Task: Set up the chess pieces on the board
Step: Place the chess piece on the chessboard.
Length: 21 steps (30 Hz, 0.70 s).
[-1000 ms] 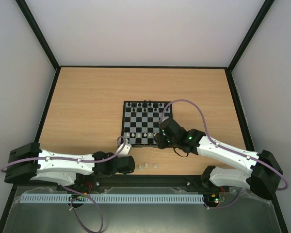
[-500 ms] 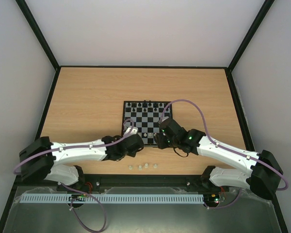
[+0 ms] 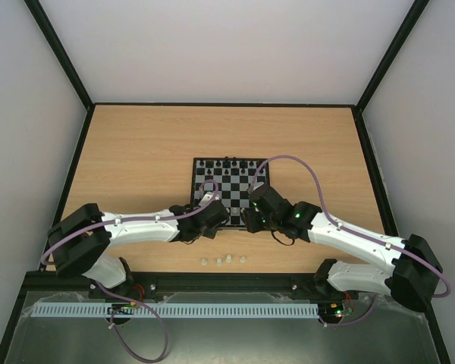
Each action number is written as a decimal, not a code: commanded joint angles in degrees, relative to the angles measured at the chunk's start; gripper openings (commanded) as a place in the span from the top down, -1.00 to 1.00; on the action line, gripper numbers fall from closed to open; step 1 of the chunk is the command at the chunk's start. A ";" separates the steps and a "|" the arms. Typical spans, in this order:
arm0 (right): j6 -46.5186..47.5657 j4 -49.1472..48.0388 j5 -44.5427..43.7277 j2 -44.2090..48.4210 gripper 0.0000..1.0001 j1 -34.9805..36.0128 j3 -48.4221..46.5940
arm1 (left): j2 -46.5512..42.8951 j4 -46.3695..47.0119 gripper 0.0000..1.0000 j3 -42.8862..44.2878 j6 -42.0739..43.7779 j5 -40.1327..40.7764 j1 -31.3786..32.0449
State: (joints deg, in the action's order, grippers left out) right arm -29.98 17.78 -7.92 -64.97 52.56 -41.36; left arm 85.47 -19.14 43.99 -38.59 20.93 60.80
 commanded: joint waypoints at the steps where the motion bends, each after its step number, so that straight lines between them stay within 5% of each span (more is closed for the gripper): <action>1: 0.52 0.50 -0.16 0.72 0.03 -0.13 0.75 | 1.54 1.64 0.77 1.74 1.70 -0.58 -0.89; 21: 0.64 0.41 -0.03 0.11 0.03 -0.13 0.71 | 3.39 0.51 0.65 3.10 2.49 -0.98 -2.71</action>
State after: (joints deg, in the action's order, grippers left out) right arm -29.95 17.76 -7.92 -64.97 52.56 -41.36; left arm 88.84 -17.26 46.15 -36.36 20.23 58.41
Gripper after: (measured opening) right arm 0.486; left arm 0.162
